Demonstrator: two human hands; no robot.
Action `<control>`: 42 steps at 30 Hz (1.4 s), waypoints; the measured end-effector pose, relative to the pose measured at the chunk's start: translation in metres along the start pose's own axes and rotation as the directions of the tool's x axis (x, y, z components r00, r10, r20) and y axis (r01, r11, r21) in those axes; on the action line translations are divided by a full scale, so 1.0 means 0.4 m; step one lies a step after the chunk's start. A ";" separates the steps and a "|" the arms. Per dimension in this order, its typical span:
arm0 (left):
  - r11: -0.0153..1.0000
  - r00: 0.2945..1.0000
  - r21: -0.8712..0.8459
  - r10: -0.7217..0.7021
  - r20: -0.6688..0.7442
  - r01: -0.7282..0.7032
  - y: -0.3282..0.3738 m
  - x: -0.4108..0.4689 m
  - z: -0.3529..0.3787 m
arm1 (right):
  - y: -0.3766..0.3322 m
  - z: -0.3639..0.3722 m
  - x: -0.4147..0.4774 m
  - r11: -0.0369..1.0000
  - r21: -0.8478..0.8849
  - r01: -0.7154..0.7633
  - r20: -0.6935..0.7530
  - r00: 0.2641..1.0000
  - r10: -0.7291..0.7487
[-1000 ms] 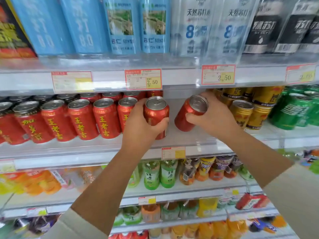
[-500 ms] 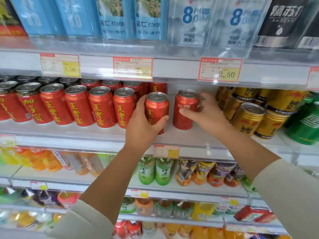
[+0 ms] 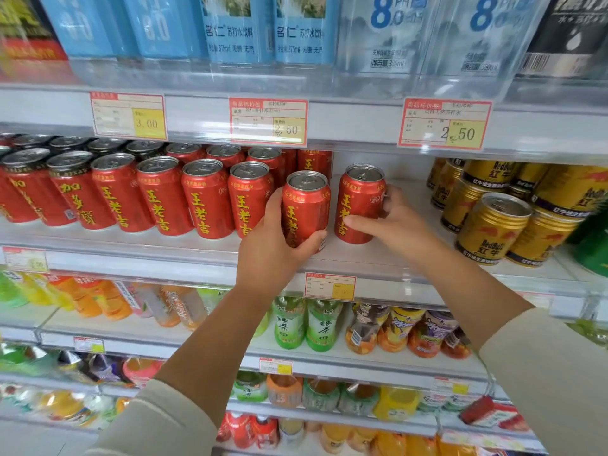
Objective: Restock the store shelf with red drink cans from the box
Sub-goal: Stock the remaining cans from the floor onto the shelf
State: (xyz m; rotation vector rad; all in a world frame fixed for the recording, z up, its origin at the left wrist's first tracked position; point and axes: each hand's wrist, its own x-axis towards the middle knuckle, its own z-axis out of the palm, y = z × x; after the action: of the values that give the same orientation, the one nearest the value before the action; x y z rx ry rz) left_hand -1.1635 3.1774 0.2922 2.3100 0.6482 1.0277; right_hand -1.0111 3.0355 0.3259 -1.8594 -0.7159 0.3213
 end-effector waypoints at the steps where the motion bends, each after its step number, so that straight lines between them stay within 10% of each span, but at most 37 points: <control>1: 1.000 1.000 0.003 0.008 -0.009 -0.008 -0.001 -0.001 0.003 | 0.004 0.014 -0.001 1.000 -0.012 0.008 -0.027 1.000 -0.008; 42: 0.971 0.985 -0.198 -0.155 -0.075 0.138 0.008 -0.045 -0.045 | -0.009 0.131 0.168 0.979 -0.017 0.205 0.045 0.978 -0.204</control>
State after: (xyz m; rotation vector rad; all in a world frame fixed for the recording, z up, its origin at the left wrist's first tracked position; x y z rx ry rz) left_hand -1.1875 3.1686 0.2952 2.0280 0.7113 1.0802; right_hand -0.9875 3.1167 0.3156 -1.7855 -0.9353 0.2216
